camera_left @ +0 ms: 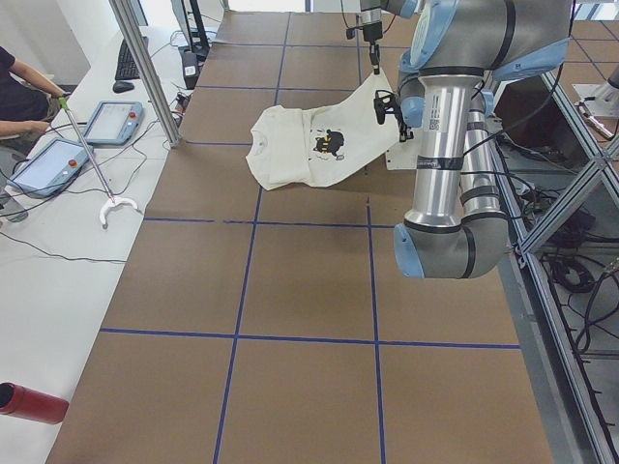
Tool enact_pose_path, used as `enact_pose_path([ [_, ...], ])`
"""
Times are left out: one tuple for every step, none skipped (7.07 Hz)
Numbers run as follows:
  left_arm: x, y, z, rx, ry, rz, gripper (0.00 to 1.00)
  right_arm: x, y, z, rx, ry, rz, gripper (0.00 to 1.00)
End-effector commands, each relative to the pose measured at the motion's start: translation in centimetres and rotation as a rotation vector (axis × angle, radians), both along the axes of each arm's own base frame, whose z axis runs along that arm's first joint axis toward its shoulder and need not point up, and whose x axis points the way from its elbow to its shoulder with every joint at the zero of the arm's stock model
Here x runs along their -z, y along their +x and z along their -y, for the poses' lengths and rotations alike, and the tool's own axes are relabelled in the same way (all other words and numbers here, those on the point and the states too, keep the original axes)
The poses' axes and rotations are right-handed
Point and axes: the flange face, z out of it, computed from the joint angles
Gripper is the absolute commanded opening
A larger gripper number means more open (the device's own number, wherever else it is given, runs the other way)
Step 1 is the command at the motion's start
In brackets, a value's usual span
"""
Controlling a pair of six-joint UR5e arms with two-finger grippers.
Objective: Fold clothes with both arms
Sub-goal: 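Lift the hem with both grippers and fold it toward the collar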
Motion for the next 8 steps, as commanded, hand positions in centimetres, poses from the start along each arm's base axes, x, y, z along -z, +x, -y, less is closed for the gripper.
enact_pose_path([
  [0.6,-1.5,5.3,0.056,0.095,-0.017,0.00,-1.2,0.3,5.4,-0.069,0.108,-0.010,0.00],
  [-0.7,-1.8,8.6,0.075,0.086,0.017,0.00,-1.7,-0.4,9.1,-0.128,0.105,-0.026,0.00],
  [-2.2,-1.9,12.0,0.104,0.117,0.062,0.00,-2.7,-1.4,12.3,-0.161,0.122,-0.053,0.00],
  [-3.4,-2.1,14.6,0.130,0.140,0.097,0.00,-3.3,-1.7,15.0,-0.194,0.121,-0.070,0.00],
  [-4.1,-1.3,17.2,0.161,0.141,0.127,0.00,-3.5,-1.7,18.0,-0.223,0.143,-0.083,0.00],
  [-4.3,-0.4,19.3,0.189,0.132,0.144,0.00,-4.1,-1.4,20.2,-0.253,0.135,-0.102,0.00],
  [-3.8,0.0,20.6,0.208,0.131,0.143,0.00,-3.1,-1.3,21.7,-0.276,0.140,-0.093,0.00],
  [-3.6,-1.1,22.0,0.242,0.132,0.144,0.00,-2.6,-0.9,23.0,-0.298,0.143,-0.089,0.00],
])
